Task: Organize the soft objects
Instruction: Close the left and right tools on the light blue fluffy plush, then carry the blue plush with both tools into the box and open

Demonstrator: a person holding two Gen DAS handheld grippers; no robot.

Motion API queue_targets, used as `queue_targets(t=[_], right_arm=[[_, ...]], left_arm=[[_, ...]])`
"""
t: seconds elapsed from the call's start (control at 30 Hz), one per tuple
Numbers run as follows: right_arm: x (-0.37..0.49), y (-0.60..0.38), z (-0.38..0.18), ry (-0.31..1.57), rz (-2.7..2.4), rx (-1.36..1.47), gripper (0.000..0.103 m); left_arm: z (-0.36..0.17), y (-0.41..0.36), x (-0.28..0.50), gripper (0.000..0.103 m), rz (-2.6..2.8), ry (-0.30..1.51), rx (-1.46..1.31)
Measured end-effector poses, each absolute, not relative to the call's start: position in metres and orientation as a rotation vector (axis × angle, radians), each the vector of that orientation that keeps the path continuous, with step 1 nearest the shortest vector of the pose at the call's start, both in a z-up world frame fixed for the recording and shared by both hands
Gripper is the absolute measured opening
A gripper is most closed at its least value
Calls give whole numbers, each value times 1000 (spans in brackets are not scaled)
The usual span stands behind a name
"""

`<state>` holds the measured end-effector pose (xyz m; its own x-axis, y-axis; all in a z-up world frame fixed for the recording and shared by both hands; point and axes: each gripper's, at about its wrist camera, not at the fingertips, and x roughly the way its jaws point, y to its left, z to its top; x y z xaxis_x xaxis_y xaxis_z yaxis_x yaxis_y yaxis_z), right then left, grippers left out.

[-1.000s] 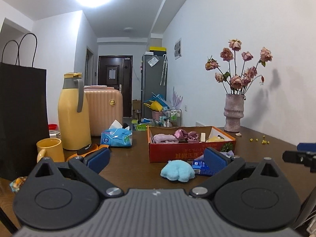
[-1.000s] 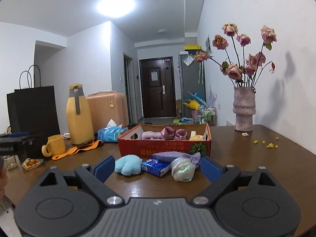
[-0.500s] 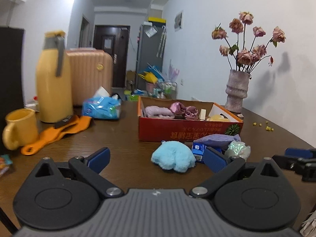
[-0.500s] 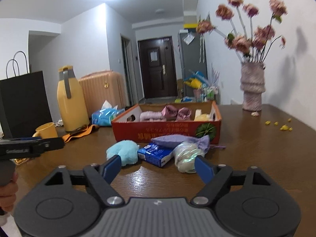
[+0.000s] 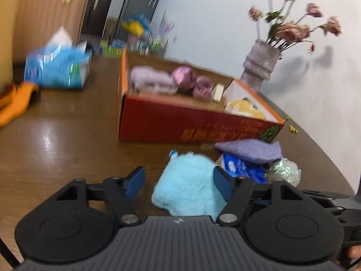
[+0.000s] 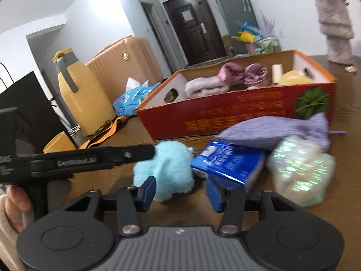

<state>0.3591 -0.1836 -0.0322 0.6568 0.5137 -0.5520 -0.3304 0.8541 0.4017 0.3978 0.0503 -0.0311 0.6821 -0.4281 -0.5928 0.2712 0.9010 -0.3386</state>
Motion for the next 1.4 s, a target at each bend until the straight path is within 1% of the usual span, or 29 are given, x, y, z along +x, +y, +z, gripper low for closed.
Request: queue_targets(t=[0.03,0.13,0.17,0.2,0.23,0.27,0.3,0.53,0.57,0.63,0.67,0.7,0.73,0.8,0.93,1.0,1.07,1.13,1.23,1.27,1.3,1.4], right_arm=[[363,-182,-34,714,488,293,49],[367,-180,-41,731,487,340,48],[367,-181,-43,739,478,350,45],[366,-181,-45,745,473,357,35],[363,-182,-46,747,472,361,31],[359,-183,-47,752,487,366,25],[354,-184,-47,760,495,374,23],[290,-196,-38,761,528,318,23],[279,-198,-35,758,533,299,23],[257,-206,-31,748,546,277,23],[249,-211,-29,746,546,278,26],[241,-217,-27,742,538,283,26],[236,-221,-26,732,526,290,26],[232,-229,-24,714,507,311,29],[236,-232,-27,697,478,345,34],[243,-227,-33,707,470,367,39],[247,-222,-38,714,468,378,39],[251,-219,-41,718,479,385,38],[254,-218,-44,732,501,408,38],[254,-217,-46,736,509,417,32],[255,-218,-47,736,520,429,30],[255,-217,-46,738,521,430,27]], left_arm=[[-36,52,400,49,-412,748,-245],[-43,56,393,40,-441,781,-308],[-44,56,389,39,-440,789,-321],[-45,57,381,37,-435,794,-344],[-45,57,374,36,-427,800,-362],[-46,56,366,34,-423,807,-382],[-46,55,354,33,-407,812,-404],[-46,49,277,32,-368,816,-528],[-46,47,266,34,-381,828,-537],[-43,45,249,40,-428,830,-531],[-41,43,242,42,-446,824,-517],[-38,42,236,47,-459,809,-499],[-35,41,231,50,-462,790,-475],[-30,40,228,52,-444,748,-437],[-33,37,238,53,-391,746,-425],[-35,35,242,52,-354,739,-407],[-37,36,244,48,-364,735,-423],[-39,38,246,33,-384,746,-438],[-43,40,247,31,-390,749,-453],[-43,41,247,30,-390,747,-460],[-44,41,247,30,-390,747,-467],[-45,41,247,29,-389,744,-475]])
